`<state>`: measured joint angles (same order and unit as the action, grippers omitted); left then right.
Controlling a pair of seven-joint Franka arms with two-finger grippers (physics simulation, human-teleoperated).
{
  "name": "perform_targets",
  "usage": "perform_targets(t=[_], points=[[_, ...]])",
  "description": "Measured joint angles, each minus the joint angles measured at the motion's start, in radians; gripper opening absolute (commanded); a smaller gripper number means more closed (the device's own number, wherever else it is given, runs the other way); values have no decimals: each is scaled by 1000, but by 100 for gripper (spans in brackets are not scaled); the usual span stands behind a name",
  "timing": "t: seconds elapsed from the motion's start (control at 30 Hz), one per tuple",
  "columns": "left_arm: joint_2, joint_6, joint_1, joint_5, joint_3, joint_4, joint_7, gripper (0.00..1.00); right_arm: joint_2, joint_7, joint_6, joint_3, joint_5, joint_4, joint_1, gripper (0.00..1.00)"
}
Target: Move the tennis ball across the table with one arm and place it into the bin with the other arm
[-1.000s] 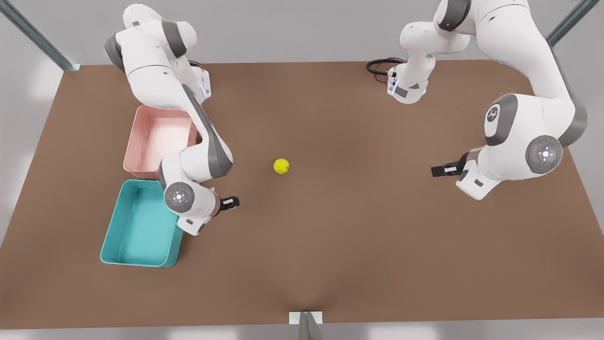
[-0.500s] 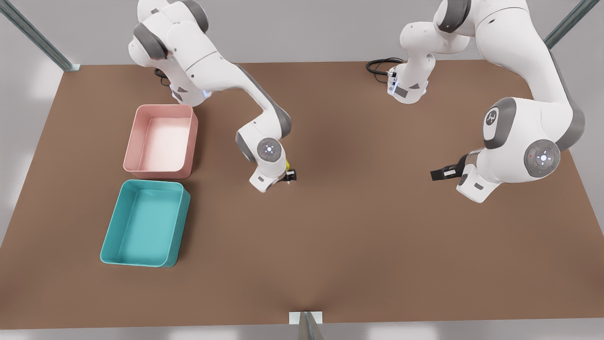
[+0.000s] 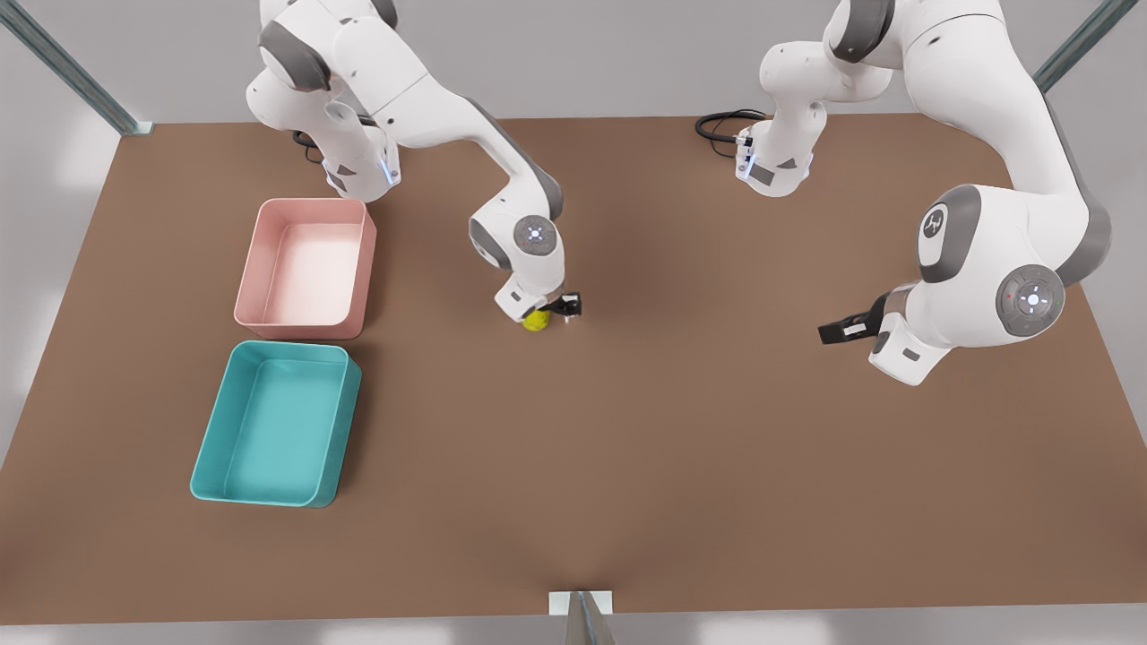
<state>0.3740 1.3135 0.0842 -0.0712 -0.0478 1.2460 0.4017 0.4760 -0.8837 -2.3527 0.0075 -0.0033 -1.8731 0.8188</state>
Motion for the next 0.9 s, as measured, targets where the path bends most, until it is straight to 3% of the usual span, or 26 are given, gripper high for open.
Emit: perform_targets(t=[0.3,0.9], points=[[0,-1,2,-1,0,-1,9,100,-7,-73,-71,2,-1,-115,19,100],[0,-2,2,-1,0,0,18,100,107,-131,-202,-1,-1,-124,13,100]])
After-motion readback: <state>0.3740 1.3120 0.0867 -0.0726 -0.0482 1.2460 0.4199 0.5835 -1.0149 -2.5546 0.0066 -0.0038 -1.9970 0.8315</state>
